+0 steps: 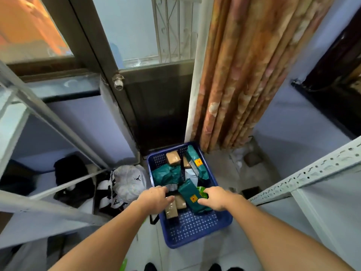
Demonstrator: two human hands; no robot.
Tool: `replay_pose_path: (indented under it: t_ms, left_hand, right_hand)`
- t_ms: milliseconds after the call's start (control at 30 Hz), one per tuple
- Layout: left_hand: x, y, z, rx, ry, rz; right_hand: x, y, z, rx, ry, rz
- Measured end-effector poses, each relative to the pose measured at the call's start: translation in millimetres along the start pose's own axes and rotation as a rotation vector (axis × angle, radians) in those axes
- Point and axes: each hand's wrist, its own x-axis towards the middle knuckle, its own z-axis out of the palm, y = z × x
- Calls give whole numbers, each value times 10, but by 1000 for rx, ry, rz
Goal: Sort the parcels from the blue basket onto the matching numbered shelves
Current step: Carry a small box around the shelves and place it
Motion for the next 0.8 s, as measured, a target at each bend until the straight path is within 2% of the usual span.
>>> replay_pose_path:
  t_ms: [233, 500, 633, 800]
  left_hand:
    - [1017, -274, 827, -36, -49, -19]
    - [2614, -669, 2199, -40, -103, 4]
    - [3581, -894, 2798, 63, -119, 12]
    - [4505, -1096, 3310, 139, -169, -75]
  right_hand:
    - [1188, 335, 740, 9, -43, 6]
    - [3030, 655, 1976, 82, -88, 14]
    - [4060, 722, 2629, 191, -97, 2]
    - [5052, 704, 3439, 417, -100, 66]
